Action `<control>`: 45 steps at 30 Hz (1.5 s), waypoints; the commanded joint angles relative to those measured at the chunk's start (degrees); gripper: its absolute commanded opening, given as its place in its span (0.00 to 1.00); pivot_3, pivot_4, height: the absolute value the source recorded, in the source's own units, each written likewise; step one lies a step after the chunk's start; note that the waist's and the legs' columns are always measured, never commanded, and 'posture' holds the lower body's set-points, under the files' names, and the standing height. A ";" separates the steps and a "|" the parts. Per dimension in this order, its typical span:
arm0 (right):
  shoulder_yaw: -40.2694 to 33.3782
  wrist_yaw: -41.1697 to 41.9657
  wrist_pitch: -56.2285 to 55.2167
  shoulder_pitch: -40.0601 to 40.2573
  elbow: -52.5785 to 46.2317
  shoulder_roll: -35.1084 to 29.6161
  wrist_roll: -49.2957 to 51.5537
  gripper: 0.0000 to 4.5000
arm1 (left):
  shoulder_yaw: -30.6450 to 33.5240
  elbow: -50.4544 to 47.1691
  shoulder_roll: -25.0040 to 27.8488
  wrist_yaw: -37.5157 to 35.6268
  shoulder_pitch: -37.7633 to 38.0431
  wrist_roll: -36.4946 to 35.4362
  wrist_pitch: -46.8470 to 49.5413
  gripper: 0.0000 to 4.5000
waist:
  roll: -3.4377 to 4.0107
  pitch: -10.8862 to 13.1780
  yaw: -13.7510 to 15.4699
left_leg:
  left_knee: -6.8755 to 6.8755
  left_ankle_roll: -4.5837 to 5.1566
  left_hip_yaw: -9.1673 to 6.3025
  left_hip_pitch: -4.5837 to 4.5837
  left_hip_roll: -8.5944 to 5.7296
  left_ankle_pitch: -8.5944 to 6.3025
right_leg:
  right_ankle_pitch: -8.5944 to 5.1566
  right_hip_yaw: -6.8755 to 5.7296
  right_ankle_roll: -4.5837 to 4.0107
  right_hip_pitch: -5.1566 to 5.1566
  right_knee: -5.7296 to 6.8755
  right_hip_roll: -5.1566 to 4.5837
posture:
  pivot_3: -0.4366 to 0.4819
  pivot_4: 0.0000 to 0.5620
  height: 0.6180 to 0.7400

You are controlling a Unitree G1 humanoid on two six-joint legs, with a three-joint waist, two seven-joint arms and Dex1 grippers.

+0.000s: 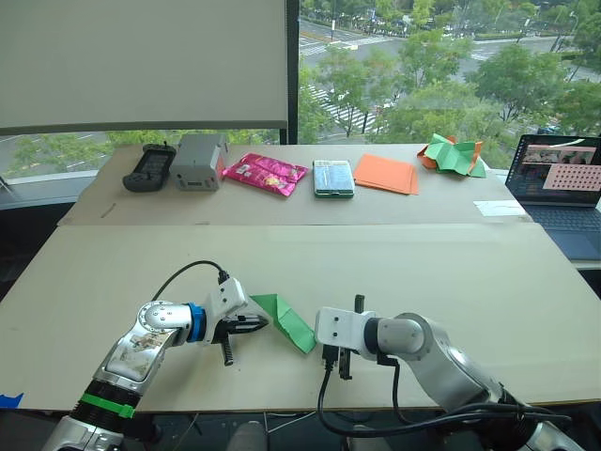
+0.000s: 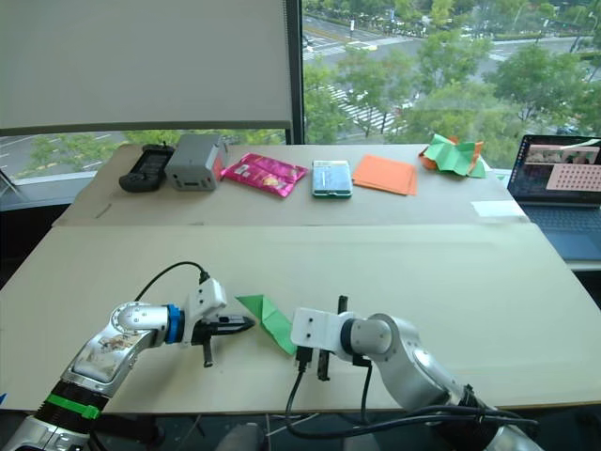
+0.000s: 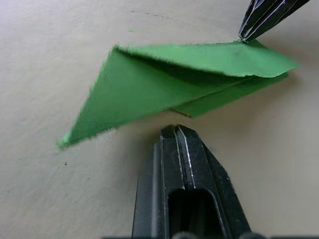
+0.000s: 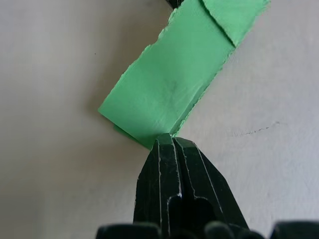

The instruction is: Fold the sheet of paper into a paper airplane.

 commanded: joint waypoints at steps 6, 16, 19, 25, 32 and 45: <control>3.05 2.93 7.61 2.16 2.53 -3.95 -1.31 0.01 | -0.05 0.14 0.10 -0.12 -1.03 0.16 0.46 0.00 | -0.10 0.06 -0.01 | -0.01 0.00 -0.04 0.00 0.00 0.00 | -0.01 -0.10 0.01 0.01 0.02 -0.03 | 0.48 0.27 0.72; 4.45 2.36 7.43 1.66 3.76 -2.81 -1.97 0.01 | 8.08 -13.42 4.52 -4.75 -1.61 -13.71 11.13 0.00 | -0.36 0.22 -0.47 | -0.03 -0.01 -0.08 -0.01 0.02 0.00 | -0.01 -0.25 0.01 0.00 0.01 -0.14 | 0.48 0.27 0.72; 4.76 2.38 7.06 1.15 4.45 -2.40 -2.30 0.01 | 9.23 -15.66 3.50 -4.48 -2.85 -18.30 14.70 0.00 | -0.39 0.23 -0.69 | -0.03 -0.01 -0.07 -0.01 0.02 0.00 | -0.01 -0.26 0.01 0.01 0.00 -0.16 | 0.48 0.27 0.72; 5.45 2.59 6.79 0.37 4.94 -1.52 -3.17 0.01 | 3.29 -8.60 -1.39 -1.06 -6.49 -11.81 9.30 0.00 | -0.45 0.31 -0.98 | 0.01 0.00 -0.13 0.04 0.02 0.00 | -0.01 -0.36 0.01 0.00 0.00 -0.16 | 0.48 0.27 0.72; 5.27 2.79 7.27 -0.43 4.47 -1.07 -3.82 0.01 | -4.24 2.45 -3.87 -1.57 -7.25 -2.15 -1.09 0.00 | -0.51 0.44 -1.04 | 0.06 0.00 -0.13 0.05 0.03 0.00 | -0.01 -0.37 0.01 -0.03 0.02 -0.14 | 0.48 0.27 0.72; 2.88 2.84 9.51 0.60 0.68 -2.61 -5.08 0.42 | -8.28 10.92 -5.87 -1.25 -7.76 5.57 -9.03 0.00 | -0.33 0.44 -0.61 | 0.04 0.00 -0.07 0.03 0.02 0.00 | -0.01 -0.39 0.01 -0.03 0.02 -0.23 | 0.48 0.27 0.72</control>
